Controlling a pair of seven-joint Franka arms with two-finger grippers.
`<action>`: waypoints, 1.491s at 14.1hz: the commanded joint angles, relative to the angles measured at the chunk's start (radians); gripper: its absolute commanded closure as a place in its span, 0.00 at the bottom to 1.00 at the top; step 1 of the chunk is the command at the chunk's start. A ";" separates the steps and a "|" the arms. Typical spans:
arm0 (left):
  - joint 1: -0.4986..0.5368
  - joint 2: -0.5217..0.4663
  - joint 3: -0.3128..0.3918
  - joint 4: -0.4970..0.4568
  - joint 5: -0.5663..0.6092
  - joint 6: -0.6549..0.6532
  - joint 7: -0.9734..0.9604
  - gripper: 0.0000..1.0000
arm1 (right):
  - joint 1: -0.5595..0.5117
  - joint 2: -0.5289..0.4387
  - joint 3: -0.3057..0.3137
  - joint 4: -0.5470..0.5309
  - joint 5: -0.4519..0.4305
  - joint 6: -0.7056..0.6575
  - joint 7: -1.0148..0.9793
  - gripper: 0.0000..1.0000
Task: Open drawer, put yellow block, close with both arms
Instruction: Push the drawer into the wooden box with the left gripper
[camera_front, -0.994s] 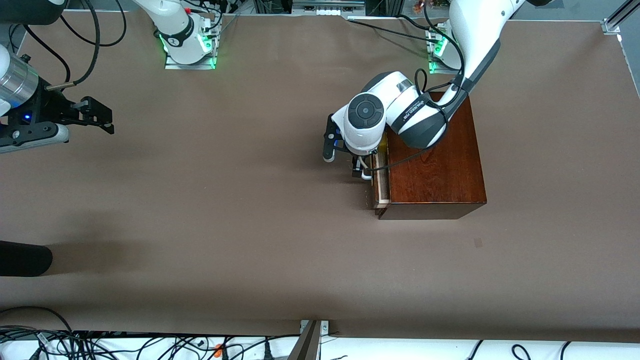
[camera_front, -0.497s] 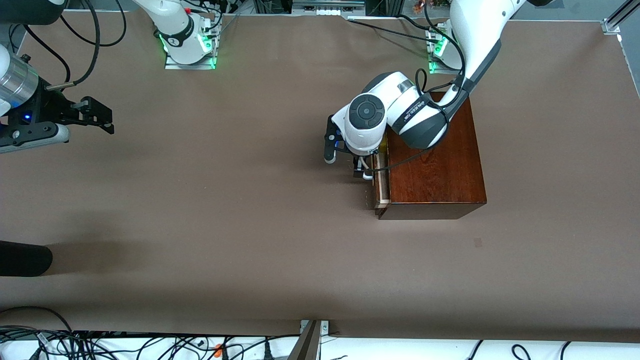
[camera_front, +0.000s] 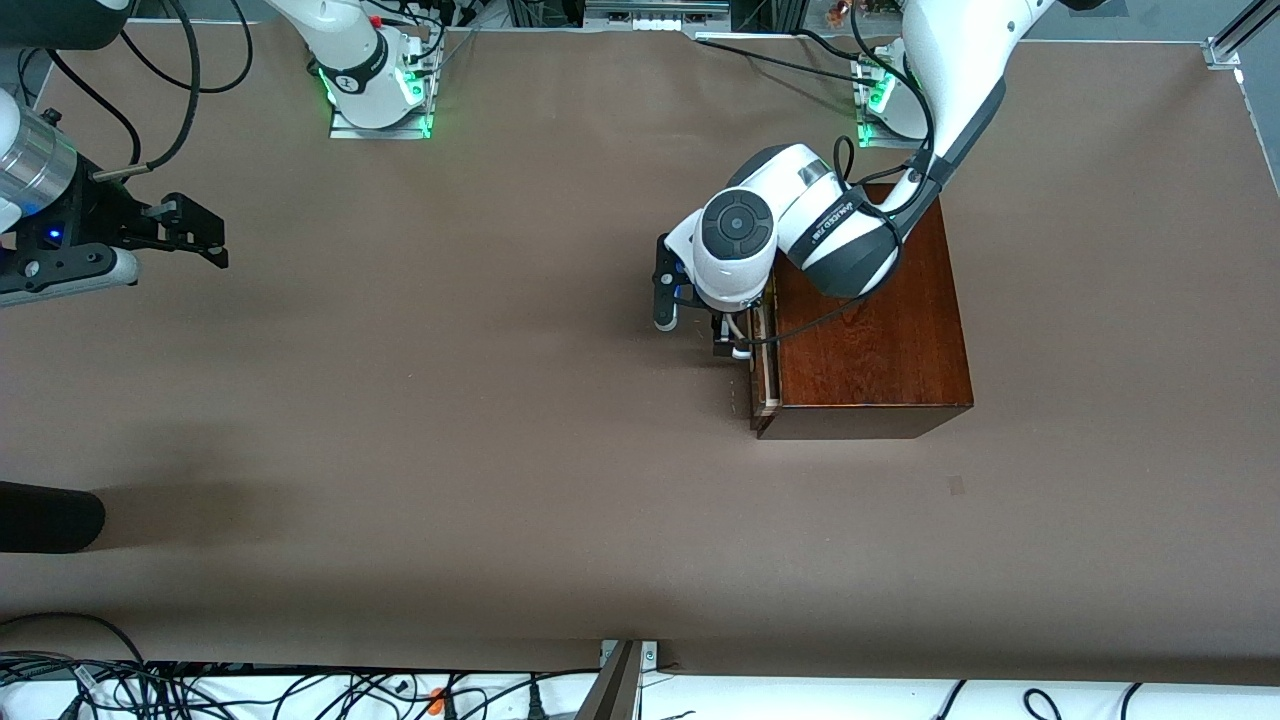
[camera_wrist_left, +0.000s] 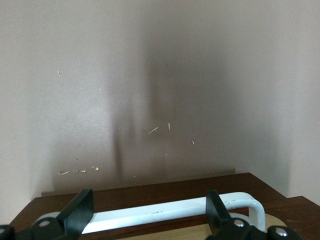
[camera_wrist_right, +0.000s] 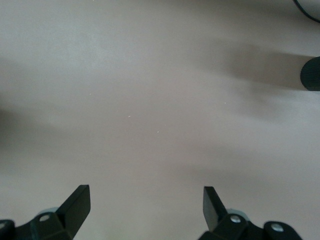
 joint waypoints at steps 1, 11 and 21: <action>0.059 -0.045 0.024 -0.060 0.031 -0.026 -0.007 0.00 | 0.006 0.004 0.000 0.013 -0.010 -0.002 0.004 0.00; 0.077 -0.058 0.021 -0.055 0.031 -0.038 0.002 0.00 | 0.006 0.004 0.000 0.013 -0.010 -0.002 0.004 0.00; 0.056 -0.121 -0.042 0.064 -0.096 -0.064 -0.235 0.00 | 0.006 0.004 0.000 0.014 -0.010 -0.002 0.004 0.00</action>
